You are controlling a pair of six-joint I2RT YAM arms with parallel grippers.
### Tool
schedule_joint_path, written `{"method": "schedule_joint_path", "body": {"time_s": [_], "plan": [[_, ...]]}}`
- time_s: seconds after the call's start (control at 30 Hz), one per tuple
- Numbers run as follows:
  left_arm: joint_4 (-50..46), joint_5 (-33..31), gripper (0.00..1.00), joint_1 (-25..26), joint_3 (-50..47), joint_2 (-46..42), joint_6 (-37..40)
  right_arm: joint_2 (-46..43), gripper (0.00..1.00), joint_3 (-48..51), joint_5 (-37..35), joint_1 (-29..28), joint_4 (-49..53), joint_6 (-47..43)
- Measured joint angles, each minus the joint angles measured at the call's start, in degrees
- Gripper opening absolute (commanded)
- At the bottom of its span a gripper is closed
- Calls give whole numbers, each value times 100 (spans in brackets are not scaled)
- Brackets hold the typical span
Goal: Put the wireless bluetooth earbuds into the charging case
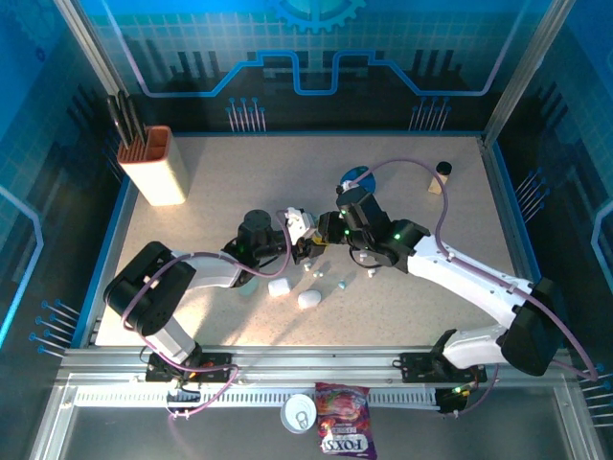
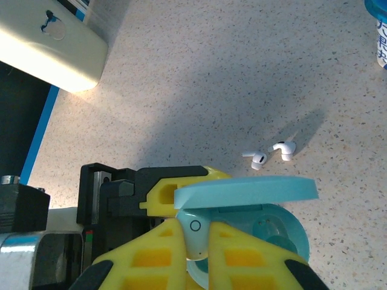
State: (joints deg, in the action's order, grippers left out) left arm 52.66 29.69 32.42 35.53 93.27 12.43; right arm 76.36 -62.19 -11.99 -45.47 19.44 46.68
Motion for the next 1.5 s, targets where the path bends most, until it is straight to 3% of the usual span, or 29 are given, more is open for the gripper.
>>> {"method": "schedule_joint_path", "body": {"time_s": [0.57, 0.7, 0.83, 1.07, 1.3, 1.5], "plan": [[-39, -44, 38, 0, 0, -2, -2, 107, 15, 146, 184, 7, 44, 39], [-118, -42, 38, 2, 0, -33, -2, 114, 32, 146, 249, 7, 57, 44], [-96, -57, 38, 0, 0, -44, -35, 52, 39, 151, 308, 7, 66, -9], [26, -136, 38, 0, -2, -109, -114, -898, 48, 669, 155, 31, 37, -28], [37, -286, 39, 0, -155, -498, -343, -2164, 50, 1810, -2, 205, 59, 57], [-79, -343, 39, 0, -509, -1187, -802, -2140, 49, 2479, 232, 269, 151, 481]]}}
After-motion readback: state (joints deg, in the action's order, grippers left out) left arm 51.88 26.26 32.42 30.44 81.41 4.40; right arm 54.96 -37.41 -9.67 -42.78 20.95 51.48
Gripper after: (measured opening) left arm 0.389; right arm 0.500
